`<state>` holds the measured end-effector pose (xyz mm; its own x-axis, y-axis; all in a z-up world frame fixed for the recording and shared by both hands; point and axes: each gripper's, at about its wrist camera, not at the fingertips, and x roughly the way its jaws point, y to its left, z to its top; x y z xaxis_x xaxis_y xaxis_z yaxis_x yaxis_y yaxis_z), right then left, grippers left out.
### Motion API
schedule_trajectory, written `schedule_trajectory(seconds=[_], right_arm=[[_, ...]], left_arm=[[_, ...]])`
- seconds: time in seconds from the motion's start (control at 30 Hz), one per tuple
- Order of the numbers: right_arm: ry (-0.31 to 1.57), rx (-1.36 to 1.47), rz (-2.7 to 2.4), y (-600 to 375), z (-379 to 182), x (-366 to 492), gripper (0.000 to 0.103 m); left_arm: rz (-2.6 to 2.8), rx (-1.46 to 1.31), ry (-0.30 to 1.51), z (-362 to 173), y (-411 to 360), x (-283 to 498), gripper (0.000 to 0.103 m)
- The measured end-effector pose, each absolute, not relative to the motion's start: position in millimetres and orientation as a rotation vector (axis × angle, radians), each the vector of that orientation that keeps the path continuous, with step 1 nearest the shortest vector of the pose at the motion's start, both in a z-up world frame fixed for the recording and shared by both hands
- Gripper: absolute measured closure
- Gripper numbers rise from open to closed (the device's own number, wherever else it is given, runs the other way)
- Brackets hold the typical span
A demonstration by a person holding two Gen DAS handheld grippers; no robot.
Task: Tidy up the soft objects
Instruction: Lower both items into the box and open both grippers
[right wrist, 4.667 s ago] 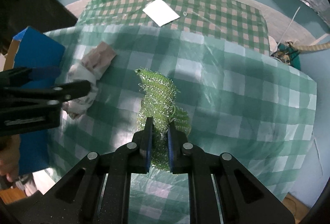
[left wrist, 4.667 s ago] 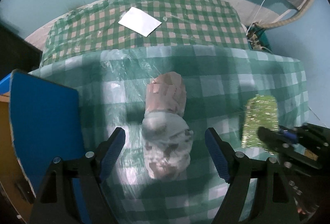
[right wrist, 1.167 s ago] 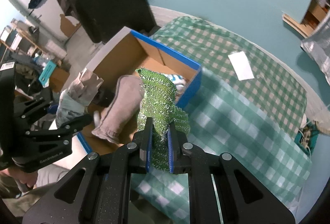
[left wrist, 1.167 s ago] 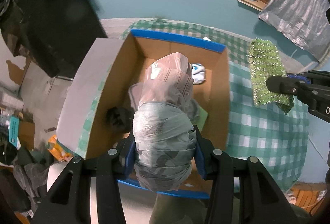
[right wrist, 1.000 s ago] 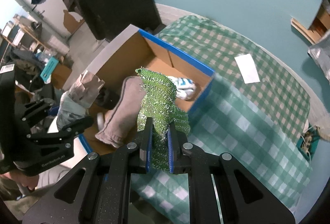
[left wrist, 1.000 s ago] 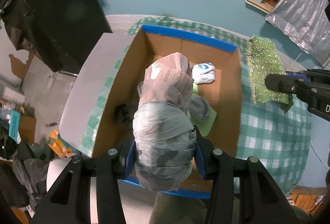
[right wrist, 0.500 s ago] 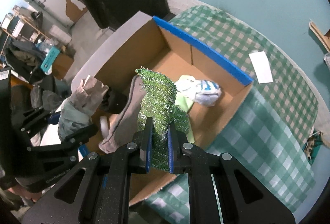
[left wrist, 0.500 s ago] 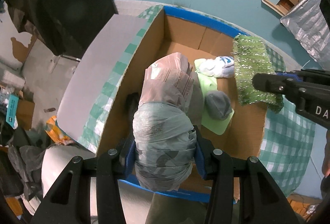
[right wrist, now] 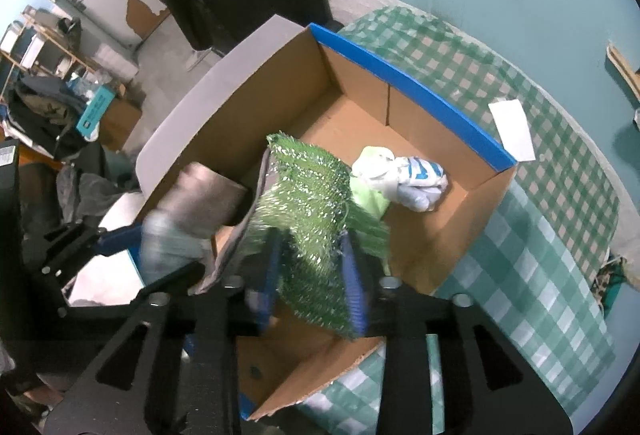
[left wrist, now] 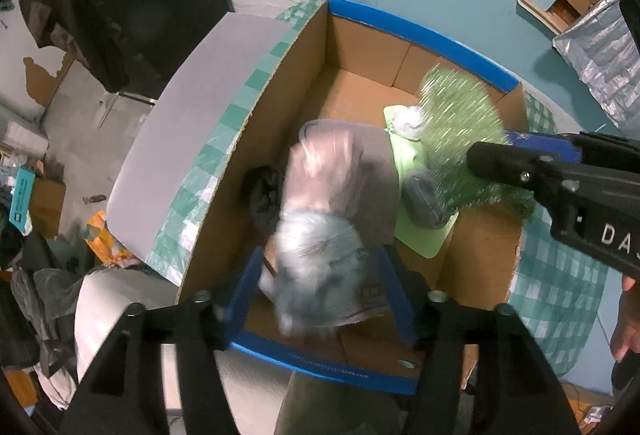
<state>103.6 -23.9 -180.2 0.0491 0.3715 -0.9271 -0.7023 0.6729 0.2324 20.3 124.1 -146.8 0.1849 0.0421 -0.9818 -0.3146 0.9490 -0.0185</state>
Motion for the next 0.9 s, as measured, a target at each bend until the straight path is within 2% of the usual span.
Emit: schedule_trajectory(seconds=[0.1,0.2,0.37,0.43,0.9], right_arm=[[1.27,-0.318,0.835,-26,-176,101,0.062],[1.258,-0.31,0.827,-29,-171,101,0.054],[1.234,-0.294,0.81,-39,-155,101,0.047],[1.22,-0.283,0.8,-44,-148,100,0.046],[1.116,-0.174,0.743,-85,-89,91,0.045]], left_arm=[[0.252,-0.234,1.351,-141,123,17,0.029],[0.254,-0.238,1.34,-134,124,15,0.028],[0.256,-0.246,1.306,-117,122,8,0.026],[0.255,-0.243,1.289,-107,120,6,0.023],[0.195,-0.165,1.158,-37,92,-1,0.022]])
